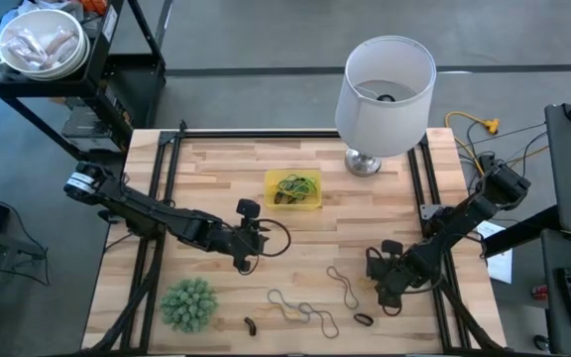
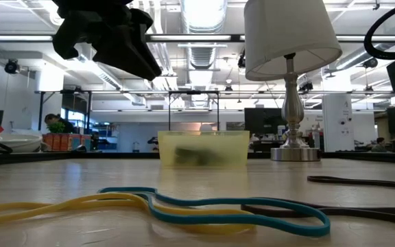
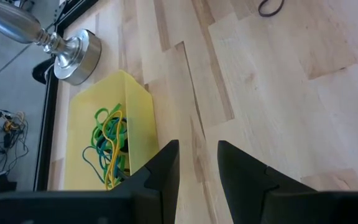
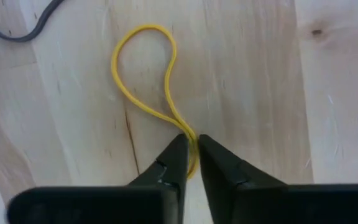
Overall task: Pick and place rubber bands into bin
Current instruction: Put the yellow rubber band into the yellow bin, then put the purple rubber band into the yellow bin
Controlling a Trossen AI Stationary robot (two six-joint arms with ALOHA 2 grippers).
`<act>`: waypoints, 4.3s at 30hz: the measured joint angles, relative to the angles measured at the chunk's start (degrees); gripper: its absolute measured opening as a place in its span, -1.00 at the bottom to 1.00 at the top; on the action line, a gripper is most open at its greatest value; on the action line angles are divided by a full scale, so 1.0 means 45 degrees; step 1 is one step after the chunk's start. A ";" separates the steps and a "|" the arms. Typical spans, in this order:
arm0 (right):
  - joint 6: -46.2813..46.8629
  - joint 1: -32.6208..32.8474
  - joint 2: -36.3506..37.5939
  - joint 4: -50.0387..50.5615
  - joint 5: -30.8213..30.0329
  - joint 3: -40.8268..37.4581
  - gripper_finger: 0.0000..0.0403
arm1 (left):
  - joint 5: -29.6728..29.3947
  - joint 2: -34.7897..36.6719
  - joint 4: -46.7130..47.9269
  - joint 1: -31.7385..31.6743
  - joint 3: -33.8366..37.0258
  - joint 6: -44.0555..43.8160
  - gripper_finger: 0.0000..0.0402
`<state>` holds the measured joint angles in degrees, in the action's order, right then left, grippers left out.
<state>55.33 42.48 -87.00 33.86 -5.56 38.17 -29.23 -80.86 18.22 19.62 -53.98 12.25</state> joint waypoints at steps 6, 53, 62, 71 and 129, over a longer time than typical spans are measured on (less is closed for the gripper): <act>-0.0542 0.0010 -0.0032 -0.0002 -0.0247 0.0115 -0.95 | 0.0000 0.0000 0.0000 -0.0003 0.0000 0.0000 -0.54; -1.3191 -0.4122 -0.0059 -0.4741 -1.1997 0.2924 -0.96 | 0.0004 -0.0005 -0.0029 -0.0005 0.0136 -0.0004 -0.54; -1.5557 -0.6637 -0.0547 -0.8183 -0.9761 0.2924 -0.96 | 0.0005 -0.0005 0.0092 -0.0005 0.0146 -0.0005 -0.54; -1.6256 -0.8734 -0.2043 -1.0010 -0.8392 0.2919 -0.96 | 0.0000 -0.0005 0.0092 -0.0005 0.0165 -0.0005 -0.54; -0.9759 -0.4394 0.0616 -0.2858 -0.1702 0.2586 -0.65 | 0.0005 -0.0005 0.0040 0.0000 0.0214 -0.0010 -0.54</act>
<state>11.41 22.71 -84.23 21.00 -13.22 49.81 -29.21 -80.88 18.40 19.62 -53.01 12.21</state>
